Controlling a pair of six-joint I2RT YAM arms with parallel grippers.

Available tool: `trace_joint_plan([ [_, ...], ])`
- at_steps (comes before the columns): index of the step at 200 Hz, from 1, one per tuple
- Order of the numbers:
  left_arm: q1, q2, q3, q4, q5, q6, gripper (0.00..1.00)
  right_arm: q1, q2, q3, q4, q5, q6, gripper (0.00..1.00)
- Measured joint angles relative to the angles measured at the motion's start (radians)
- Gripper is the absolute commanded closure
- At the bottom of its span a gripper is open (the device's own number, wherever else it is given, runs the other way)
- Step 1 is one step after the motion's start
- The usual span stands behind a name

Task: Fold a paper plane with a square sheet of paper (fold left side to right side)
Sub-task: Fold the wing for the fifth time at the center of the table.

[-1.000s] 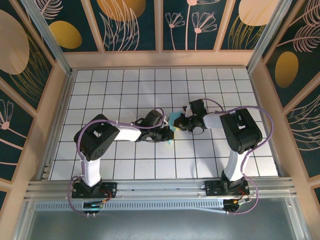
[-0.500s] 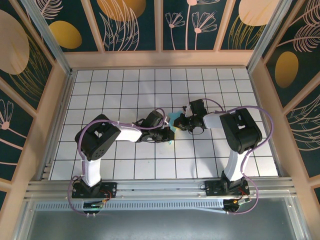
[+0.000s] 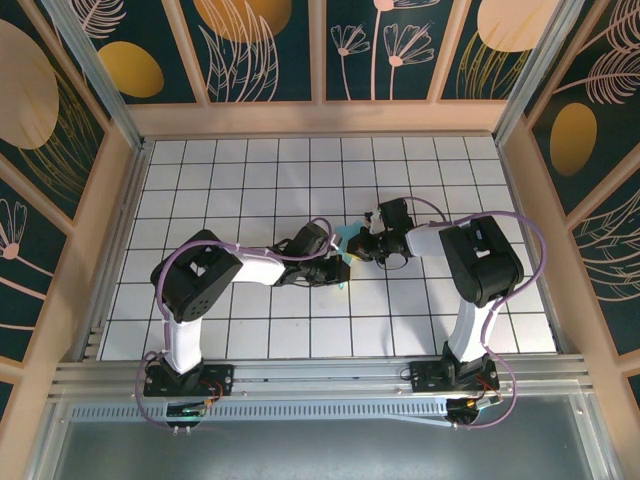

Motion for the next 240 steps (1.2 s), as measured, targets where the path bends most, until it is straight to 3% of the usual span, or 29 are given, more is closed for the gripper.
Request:
trace_joint_plan([
  [240,-0.033,-0.034,-0.06,0.024,0.003,0.015,0.91,0.003,0.005,0.006,-0.008,-0.011,0.0,1.0],
])
